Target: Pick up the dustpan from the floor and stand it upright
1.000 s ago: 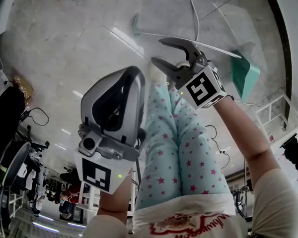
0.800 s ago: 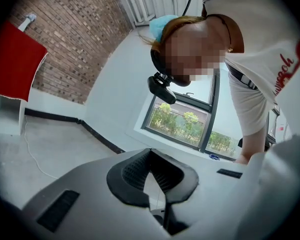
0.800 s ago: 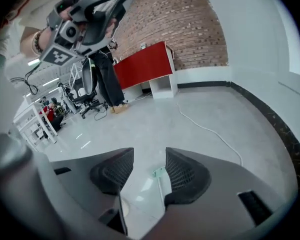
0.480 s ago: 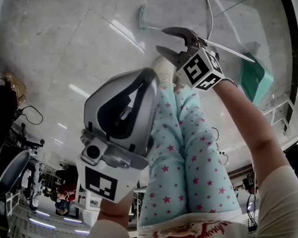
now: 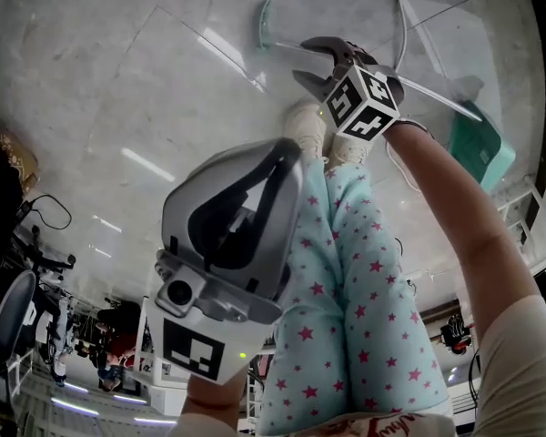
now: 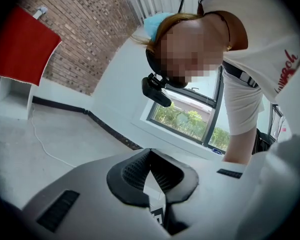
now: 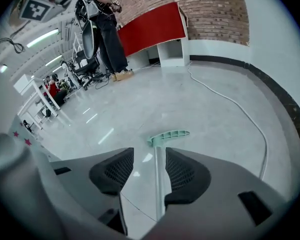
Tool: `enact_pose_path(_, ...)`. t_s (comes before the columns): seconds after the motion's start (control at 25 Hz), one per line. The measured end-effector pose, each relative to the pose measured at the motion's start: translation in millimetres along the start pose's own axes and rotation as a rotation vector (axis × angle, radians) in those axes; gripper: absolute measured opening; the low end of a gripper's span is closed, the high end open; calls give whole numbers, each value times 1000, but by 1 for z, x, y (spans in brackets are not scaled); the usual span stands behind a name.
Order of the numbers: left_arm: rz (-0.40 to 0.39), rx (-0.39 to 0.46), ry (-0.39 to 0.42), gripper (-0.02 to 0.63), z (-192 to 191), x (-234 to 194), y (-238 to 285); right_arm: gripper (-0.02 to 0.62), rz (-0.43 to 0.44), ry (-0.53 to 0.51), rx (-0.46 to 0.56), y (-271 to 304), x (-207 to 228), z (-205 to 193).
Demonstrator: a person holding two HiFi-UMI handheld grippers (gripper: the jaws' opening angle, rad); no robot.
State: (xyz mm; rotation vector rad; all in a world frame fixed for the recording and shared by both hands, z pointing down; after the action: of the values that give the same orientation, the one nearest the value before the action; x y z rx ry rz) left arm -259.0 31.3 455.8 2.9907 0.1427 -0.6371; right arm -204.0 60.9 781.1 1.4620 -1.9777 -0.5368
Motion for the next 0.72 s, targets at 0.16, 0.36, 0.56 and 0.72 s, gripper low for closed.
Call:
enact_pose_path(0.16, 7, -6, 4, 3, -7, -4, -6, 193, 5, -23, -46, 16, 4, -14)
enact_pose_path(0.36, 18, -1, 1, 3, -13, -6, -7, 195, 31, -60, -117, 28, 9, -34)
enact_pose_path(0.56, -2, -16, -9, 3, -22, -4, -10, 195, 58, -101, -175, 38, 8, -48)
enact_pose_path(0.72, -21, -22, -12, 4, -28, -1, -9, 193, 71, -135, -231, 45, 5, -62)
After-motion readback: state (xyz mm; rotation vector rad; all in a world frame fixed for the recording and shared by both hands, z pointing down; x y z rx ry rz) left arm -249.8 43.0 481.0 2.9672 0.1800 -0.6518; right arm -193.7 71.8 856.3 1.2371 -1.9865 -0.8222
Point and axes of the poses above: the fingertips, and each gripper's own axes: y forward along the fingers, x to its right, z out of its top, the point moved 2 cm from there along -y, backward along the fingers, and after that the axes turned 12 degrees about x, right-handed, at the moved point
